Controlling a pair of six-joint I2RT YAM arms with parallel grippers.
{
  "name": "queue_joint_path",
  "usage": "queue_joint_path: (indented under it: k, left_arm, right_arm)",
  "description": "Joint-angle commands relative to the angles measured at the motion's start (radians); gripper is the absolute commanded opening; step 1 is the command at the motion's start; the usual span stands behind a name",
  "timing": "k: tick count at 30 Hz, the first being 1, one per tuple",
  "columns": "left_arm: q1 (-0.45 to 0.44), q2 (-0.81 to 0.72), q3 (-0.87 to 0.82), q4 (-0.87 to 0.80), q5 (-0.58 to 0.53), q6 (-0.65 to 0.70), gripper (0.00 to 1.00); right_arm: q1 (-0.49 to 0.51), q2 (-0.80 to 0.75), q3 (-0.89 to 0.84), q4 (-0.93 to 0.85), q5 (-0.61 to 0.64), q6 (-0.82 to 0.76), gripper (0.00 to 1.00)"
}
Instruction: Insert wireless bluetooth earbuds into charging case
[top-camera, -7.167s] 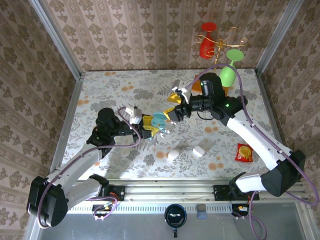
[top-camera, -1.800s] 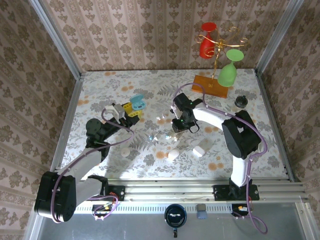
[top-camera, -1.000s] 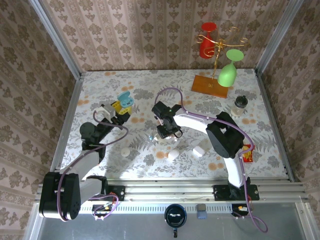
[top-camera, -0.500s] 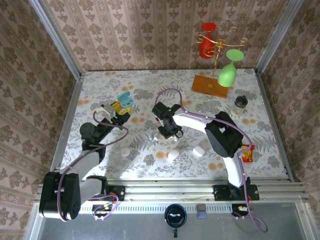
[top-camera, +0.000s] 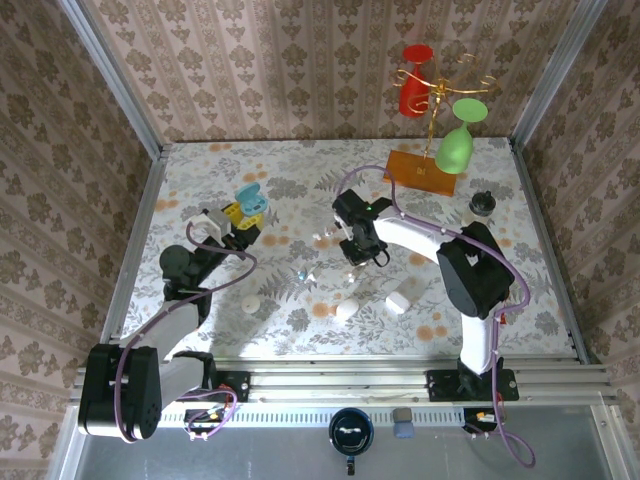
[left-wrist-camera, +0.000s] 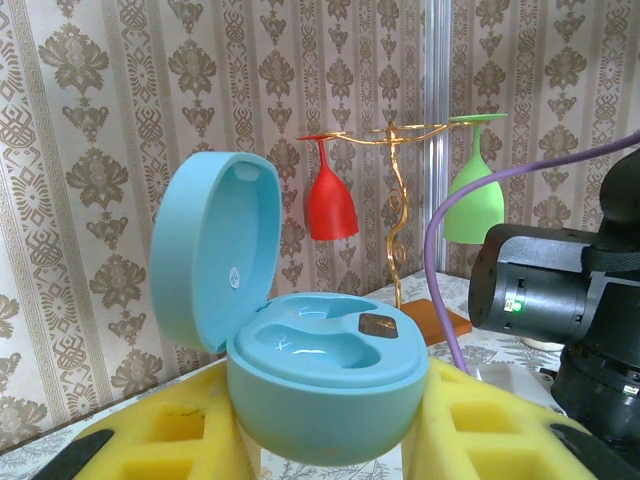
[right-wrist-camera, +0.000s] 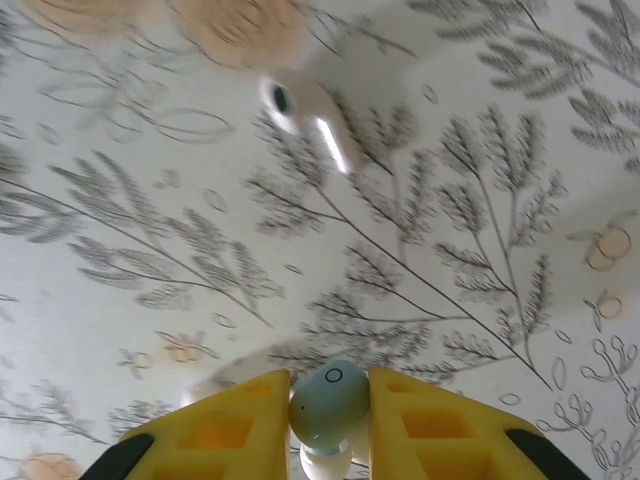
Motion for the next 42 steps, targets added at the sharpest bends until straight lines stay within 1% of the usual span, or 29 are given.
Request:
queue_joint_path:
  k: [1,4,8,10,13,16,22,25,26,30,33,40,42]
  left_arm:
    - [0.007,0.011,-0.002,0.042,0.014,-0.022,0.24]
    - [0.005,0.012,-0.002,0.043,0.014,-0.024,0.24]
    - [0.003,0.011,0.000,0.042,0.016,-0.026,0.24]
    - [0.003,0.011,0.001,0.042,0.017,-0.026,0.24]
    - [0.001,0.012,0.004,0.041,0.019,-0.028,0.24]
    - [-0.001,0.017,0.007,0.042,0.020,-0.028,0.24]
    - [-0.005,0.017,0.005,0.042,0.020,-0.029,0.24]
    - [-0.005,0.014,0.004,0.039,0.020,-0.031,0.24]
    - [-0.006,0.014,0.004,0.039,0.020,-0.029,0.24]
    - [-0.006,0.015,0.005,0.041,0.020,-0.029,0.24]
    - [-0.007,0.011,0.005,0.041,0.020,-0.029,0.24]
    - [-0.006,-0.017,-0.002,0.008,0.017,-0.016,0.24]
    - [-0.007,-0.023,-0.002,0.003,0.015,-0.013,0.24]
  right_arm:
    - [-0.004,-0.005,-0.020,-0.002,-0.028,-0.042,0.25]
    - [-0.005,0.017,-0.018,-0.009,-0.020,-0.041,0.29]
    - [-0.005,0.014,-0.024,-0.013,0.039,-0.015,0.40]
    - [-0.005,-0.002,-0.030,-0.011,0.068,-0.001,0.43]
    - [-0.007,-0.014,-0.039,-0.008,0.089,0.003,0.43]
    - [-0.013,-0.005,-0.045,-0.001,0.075,0.002,0.41]
    - [-0.016,0.023,-0.034,-0.008,0.070,-0.002,0.41]
    - [-0.019,0.026,-0.029,-0.018,0.110,-0.003,0.37]
    - [-0.021,0.029,-0.024,-0.022,0.112,-0.006,0.35]
    - [-0.022,0.051,0.000,-0.037,0.115,-0.007,0.34]
    - [-0.022,0.050,0.007,-0.027,0.111,-0.009,0.29]
    - [-0.022,-0.075,-0.040,0.044,-0.023,-0.027,0.20]
    - [-0.023,-0.090,-0.050,0.050,-0.050,-0.027,0.20]
